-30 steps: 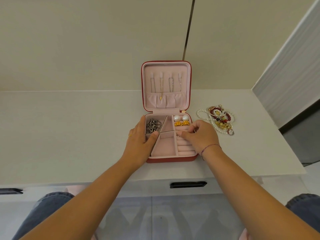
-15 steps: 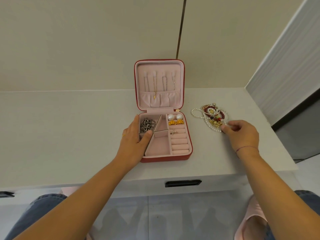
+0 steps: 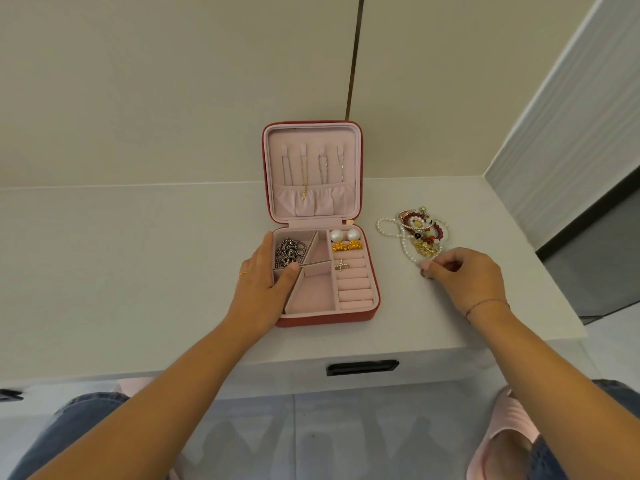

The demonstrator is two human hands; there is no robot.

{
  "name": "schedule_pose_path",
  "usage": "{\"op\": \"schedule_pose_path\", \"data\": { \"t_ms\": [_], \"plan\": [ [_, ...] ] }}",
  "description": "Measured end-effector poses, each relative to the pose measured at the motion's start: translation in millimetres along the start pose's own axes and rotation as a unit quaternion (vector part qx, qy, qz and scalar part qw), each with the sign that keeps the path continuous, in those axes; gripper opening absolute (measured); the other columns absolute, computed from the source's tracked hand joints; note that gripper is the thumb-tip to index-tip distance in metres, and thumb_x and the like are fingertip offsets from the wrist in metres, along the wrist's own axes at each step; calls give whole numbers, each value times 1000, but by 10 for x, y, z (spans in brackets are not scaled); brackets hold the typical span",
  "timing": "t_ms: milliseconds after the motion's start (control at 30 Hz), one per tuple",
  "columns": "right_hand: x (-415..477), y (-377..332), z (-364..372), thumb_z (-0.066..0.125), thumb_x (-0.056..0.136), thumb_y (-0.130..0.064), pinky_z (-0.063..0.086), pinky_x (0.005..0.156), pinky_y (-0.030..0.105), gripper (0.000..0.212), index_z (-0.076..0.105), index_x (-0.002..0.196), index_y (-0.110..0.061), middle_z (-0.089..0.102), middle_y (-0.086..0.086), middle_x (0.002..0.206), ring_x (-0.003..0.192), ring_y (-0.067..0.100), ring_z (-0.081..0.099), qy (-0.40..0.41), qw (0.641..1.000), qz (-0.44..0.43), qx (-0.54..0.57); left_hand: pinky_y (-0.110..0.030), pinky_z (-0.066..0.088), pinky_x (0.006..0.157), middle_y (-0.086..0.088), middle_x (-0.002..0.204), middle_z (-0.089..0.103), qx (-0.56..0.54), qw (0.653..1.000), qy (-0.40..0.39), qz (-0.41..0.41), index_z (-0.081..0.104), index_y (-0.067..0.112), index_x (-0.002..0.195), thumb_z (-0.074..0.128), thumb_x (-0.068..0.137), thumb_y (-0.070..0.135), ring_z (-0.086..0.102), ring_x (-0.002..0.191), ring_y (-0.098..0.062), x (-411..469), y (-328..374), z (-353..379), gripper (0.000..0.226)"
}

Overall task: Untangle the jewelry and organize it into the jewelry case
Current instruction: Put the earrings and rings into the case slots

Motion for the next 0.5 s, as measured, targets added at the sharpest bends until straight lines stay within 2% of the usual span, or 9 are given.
{"op": "schedule_pose_path", "data": {
  "t_ms": [100, 267, 500],
  "plan": [
    [59, -77, -61, 77, 77, -28, 38, 60, 22, 18, 65, 82, -15, 61, 1, 78, 68, 13, 52, 2, 999, -25, -24, -28, 27, 93, 17, 127, 42, 0, 1000, -2, 0, 28, 34, 143, 43, 99, 33, 30, 115, -9, -5, 1, -3, 46],
    [165, -209, -52, 75, 79, -20, 36, 72, 24, 19, 69, 96, -15, 55, 3, 87, 73, 14, 49, -19, 993, -84, -81, -27, 26, 94, 19, 123, 39, -1, 1000, 5, 0, 26, 33, 144, 44, 99, 31, 29, 113, -7, -11, 38, -17, 48],
    [206, -161, 45, 74, 80, -24, 39, 74, 26, 17, 71, 93, -14, 55, -1, 86, 81, 16, 52, -29, 993, -55, -101, -24, 21, 94, 21, 120, 32, -1, 1000, 2, -18, 20, 31, 148, 43, 100, 31, 23, 113, -3, -18, 18, -17, 53]
  ]
}}
Point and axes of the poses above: each hand's wrist, its own x-axis towards the middle knuckle, its own z-axis out of the palm, y = z × x, the point moved 8 cm from there along x, towards the middle knuckle
